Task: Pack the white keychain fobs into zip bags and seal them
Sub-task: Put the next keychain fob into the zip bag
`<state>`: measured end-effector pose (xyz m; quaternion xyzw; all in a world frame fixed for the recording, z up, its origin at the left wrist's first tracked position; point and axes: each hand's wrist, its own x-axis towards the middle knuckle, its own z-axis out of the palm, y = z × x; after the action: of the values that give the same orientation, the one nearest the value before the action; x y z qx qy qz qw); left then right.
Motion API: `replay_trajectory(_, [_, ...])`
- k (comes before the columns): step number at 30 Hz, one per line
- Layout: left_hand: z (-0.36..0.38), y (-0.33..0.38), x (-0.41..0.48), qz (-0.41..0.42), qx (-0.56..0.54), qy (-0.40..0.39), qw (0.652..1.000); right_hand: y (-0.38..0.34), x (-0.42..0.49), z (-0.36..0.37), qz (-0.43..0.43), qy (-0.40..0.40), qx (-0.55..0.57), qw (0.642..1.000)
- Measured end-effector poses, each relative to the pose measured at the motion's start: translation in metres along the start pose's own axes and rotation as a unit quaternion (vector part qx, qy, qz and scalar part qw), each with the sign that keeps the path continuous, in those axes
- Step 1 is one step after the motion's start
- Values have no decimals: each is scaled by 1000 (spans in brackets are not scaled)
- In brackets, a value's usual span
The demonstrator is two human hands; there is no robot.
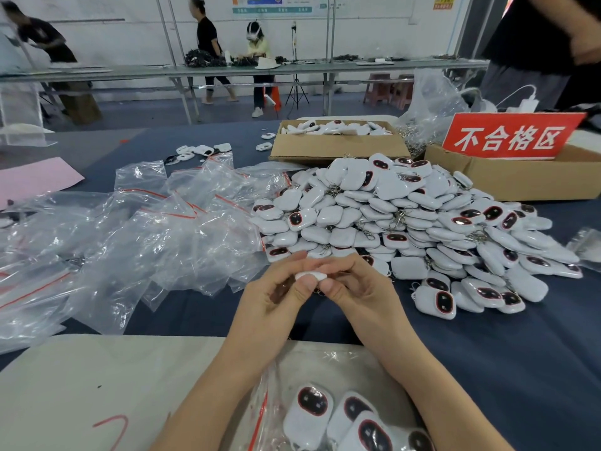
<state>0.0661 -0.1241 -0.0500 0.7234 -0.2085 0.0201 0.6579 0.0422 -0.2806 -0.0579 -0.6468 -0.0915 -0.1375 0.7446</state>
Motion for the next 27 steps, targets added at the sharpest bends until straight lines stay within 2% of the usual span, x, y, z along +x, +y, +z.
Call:
replay_trajectory(3, [0,-4,0,-20,-33,-17,999,-2,1,-1,34,33,10,999])
replay_trajectory(7, [5,-6,-1,-25,-22,-39,999,-3,4,-3,56,73,-17,996])
replay_trajectory(13, [6,-8,3,-39,41,35,998,-6,5,-6,60,75,4,995])
replay_trajectory(27, [8,-4,0,-40,39,85,995,-13,3,-5,44,53,-8,998])
